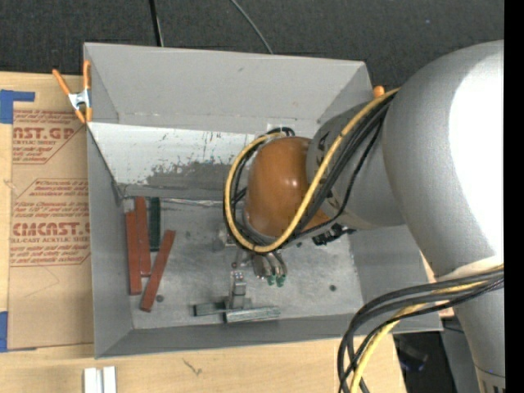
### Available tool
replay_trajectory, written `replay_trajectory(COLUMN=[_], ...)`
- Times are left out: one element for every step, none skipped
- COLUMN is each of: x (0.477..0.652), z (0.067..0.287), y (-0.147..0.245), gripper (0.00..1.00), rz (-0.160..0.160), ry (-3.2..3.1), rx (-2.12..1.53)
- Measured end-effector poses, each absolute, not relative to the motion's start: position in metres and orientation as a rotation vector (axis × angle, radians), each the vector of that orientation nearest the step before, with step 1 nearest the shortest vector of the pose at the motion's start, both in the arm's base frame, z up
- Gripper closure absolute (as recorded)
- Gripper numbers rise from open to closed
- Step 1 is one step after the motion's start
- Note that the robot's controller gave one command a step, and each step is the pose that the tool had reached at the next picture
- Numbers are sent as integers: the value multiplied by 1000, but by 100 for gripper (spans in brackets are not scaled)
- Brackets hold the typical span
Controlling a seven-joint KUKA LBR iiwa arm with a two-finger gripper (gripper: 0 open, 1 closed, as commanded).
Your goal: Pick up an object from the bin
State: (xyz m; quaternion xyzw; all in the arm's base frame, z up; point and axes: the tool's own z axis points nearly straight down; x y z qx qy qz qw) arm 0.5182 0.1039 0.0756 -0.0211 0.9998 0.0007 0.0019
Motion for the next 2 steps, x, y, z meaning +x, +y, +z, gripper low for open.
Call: replay_trajectory(x=[504,496], z=[73,83], y=[123,124], gripper=[0,0], rz=[0,2], ry=[3136,3140], rx=[-158,-101])
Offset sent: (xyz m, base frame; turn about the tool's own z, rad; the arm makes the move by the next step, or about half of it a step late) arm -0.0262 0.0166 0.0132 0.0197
